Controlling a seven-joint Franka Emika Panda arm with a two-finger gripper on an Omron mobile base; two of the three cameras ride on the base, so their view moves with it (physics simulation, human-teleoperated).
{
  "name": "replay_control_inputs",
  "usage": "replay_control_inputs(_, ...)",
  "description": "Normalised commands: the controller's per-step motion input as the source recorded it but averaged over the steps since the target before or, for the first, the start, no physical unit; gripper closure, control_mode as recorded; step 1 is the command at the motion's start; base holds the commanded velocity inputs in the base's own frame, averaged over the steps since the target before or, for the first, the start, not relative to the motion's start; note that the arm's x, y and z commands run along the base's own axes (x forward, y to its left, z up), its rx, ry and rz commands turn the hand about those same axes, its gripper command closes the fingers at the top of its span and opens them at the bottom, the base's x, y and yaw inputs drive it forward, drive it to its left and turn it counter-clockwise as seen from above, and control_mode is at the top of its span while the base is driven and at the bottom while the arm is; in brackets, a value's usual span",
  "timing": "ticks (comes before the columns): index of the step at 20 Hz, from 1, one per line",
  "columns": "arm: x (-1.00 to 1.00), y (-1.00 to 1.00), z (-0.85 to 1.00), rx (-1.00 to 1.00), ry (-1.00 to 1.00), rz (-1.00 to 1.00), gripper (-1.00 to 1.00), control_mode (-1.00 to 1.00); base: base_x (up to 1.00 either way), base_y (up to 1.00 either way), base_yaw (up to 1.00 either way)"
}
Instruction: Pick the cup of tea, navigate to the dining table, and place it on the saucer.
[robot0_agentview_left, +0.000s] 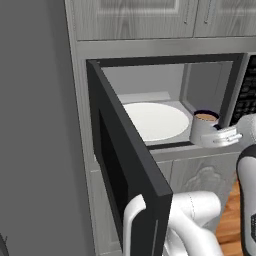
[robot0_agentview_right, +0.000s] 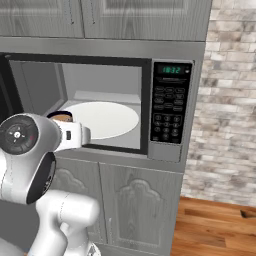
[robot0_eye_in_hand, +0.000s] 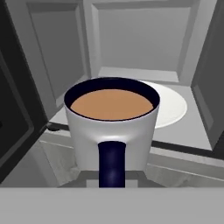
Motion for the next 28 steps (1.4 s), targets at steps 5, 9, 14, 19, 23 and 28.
replay_control_inputs(5,-0.08,-0.04,0.00,0.00,-0.03,0.01,1.00,1.00,-0.28,-0.19,0.11)
replay_control_inputs(9,0.00,0.00,0.00,0.00,0.00,0.00,1.00,1.00,-0.18,-0.25,0.26)
replay_control_inputs(14,0.00,0.00,0.00,0.00,0.00,0.00,1.00,1.00,-0.22,-0.29,0.42)
replay_control_inputs(19,0.00,0.00,0.00,0.00,0.00,0.00,1.00,1.00,-0.28,-0.42,0.49)
replay_control_inputs(23,0.00,0.00,0.00,0.00,0.00,0.00,1.00,1.00,-0.42,-0.49,0.49)
replay_control_inputs(28,0.00,0.00,0.00,0.00,0.00,0.00,1.00,1.00,-0.55,-0.40,0.52)
